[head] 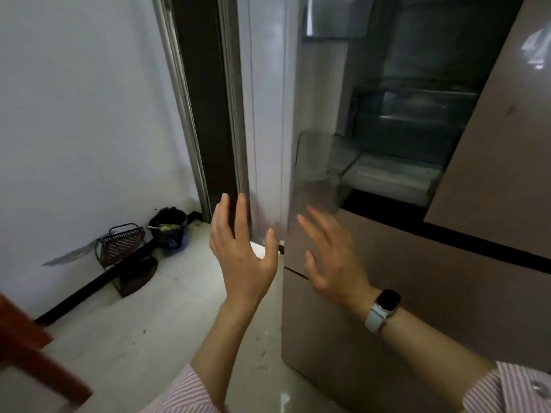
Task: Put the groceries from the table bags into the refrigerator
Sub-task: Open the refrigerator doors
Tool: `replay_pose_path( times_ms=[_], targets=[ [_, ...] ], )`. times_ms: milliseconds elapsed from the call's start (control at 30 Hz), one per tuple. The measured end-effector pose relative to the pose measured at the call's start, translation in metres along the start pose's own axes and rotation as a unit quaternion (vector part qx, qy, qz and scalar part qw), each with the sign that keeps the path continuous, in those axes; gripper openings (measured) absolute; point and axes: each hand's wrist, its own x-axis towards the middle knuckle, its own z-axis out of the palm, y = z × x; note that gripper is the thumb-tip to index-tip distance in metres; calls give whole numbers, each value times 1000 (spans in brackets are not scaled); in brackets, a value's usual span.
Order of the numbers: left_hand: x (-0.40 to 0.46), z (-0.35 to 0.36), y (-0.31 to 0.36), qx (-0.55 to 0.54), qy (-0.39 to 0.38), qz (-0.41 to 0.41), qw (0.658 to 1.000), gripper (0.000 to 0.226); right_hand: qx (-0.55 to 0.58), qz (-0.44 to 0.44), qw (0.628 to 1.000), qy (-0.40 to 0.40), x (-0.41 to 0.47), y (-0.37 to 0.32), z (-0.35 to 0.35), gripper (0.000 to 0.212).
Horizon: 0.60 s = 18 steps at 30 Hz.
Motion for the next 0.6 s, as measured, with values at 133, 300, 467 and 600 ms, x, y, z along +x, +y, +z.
replay_pose_path(
  times_ms=[133, 300, 467, 600],
  targets=[
    [26, -8, -26, 70, -47, 56, 995, 67, -59, -100, 991, -63, 29, 0, 17, 60],
    [59, -23, -64, 60, -120, -48, 990, 77, -85, -72, 992, -65, 56, -2, 37, 59],
    [72, -26, -59, 75, -76, -66, 992, 70, -117, -80, 984, -108, 75, 7, 45, 56],
    [65, -6, -31, 64, -53, 108, 991, 52, -102, -36, 991, -76, 77, 30, 21, 46]
  ],
)
